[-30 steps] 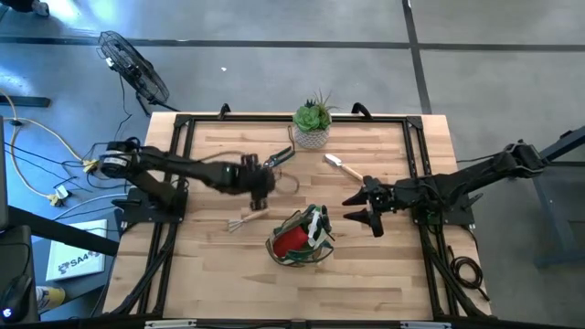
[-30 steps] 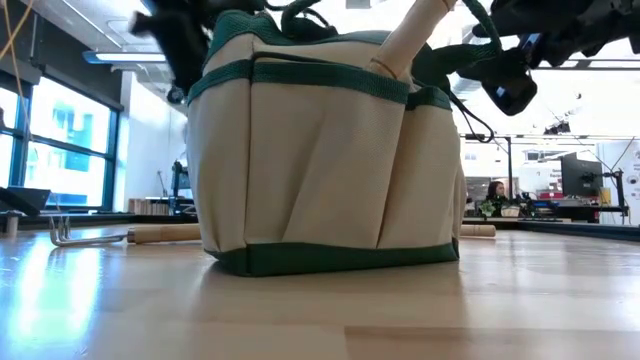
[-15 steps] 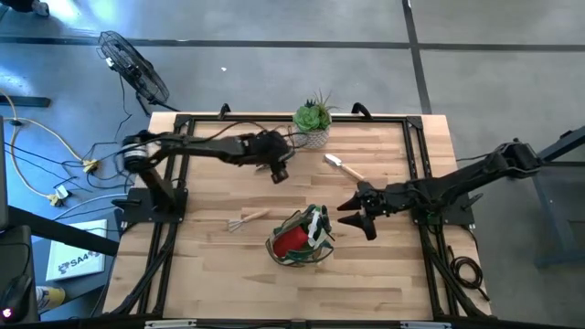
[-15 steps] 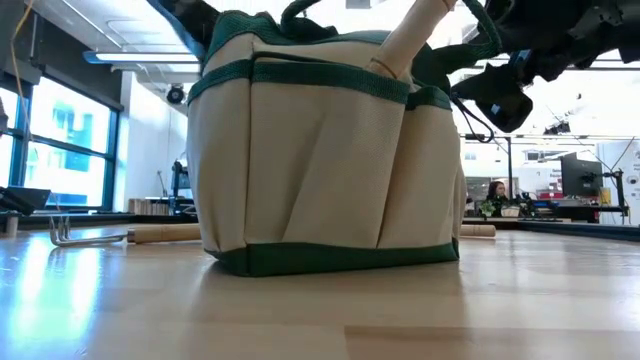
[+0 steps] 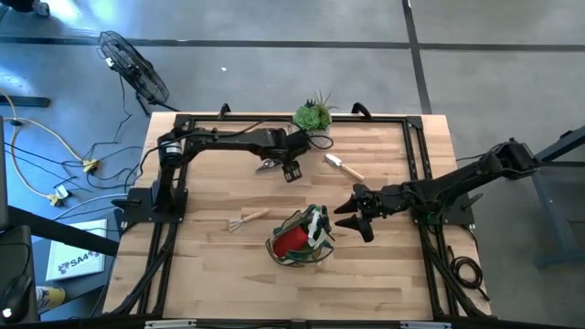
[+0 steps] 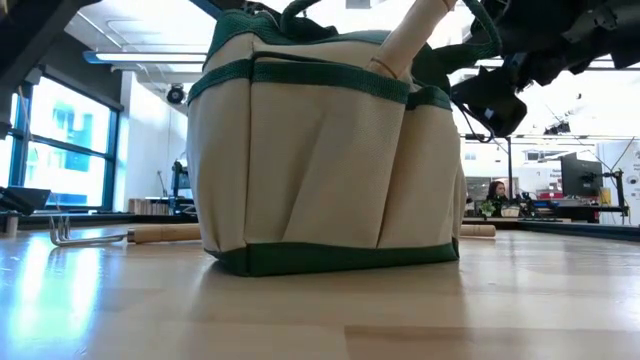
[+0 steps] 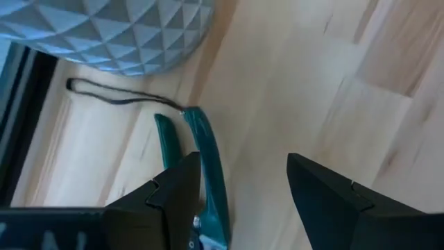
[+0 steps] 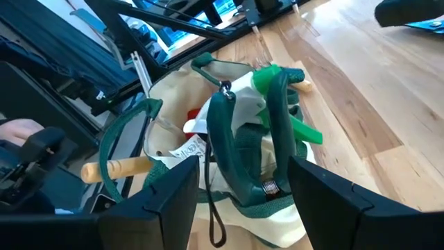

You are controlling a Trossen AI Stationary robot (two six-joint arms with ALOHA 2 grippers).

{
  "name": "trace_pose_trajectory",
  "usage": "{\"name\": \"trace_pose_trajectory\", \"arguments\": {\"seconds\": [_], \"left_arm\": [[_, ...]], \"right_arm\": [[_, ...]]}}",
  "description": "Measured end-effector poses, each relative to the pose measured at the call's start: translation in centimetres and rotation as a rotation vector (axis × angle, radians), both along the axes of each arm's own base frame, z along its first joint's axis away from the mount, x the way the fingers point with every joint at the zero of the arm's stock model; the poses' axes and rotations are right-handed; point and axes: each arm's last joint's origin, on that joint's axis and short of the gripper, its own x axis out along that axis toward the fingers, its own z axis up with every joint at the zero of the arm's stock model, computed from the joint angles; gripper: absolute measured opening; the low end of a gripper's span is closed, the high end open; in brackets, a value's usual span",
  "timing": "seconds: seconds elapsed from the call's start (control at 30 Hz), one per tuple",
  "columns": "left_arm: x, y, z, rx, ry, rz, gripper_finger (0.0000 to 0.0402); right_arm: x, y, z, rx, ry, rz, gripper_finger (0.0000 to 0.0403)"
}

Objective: Pick & Place Garden tools in Gardening bag
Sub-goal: Put the green shear scissors into the green gardening bag

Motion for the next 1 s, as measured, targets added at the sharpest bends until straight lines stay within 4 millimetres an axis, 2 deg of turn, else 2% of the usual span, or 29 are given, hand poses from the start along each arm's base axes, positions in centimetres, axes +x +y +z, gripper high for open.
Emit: {"name": "trace_pose_trajectory", "arguments": {"seconds": [0.3,0.53,0.73,1.0], "left_arm": [[-0.8,1.2,-0.3,-0.014,0.047,0.012,0.0206],[-0.8,1.1,-0.4,-0.024,0.058,-0.016,0.0206],[-0.1,1.5,-2.5,0.014,0.108,-0.031,0.0206],[0.1,2.0,-4.5,-0.041,0.133,-0.035,0.0206]], "right_arm": [[0.2,0.1,0.8,0.081,-0.076,0.009,0.0211],[0.4,0.1,1.6,0.094,-0.156,-0.019,0.0211],[0.5,-0.2,1.5,0.075,-0.156,-0.056,0.0211],[0.8,-0.8,1.2,0.064,-0.14,-0.083,0.0211]]}}
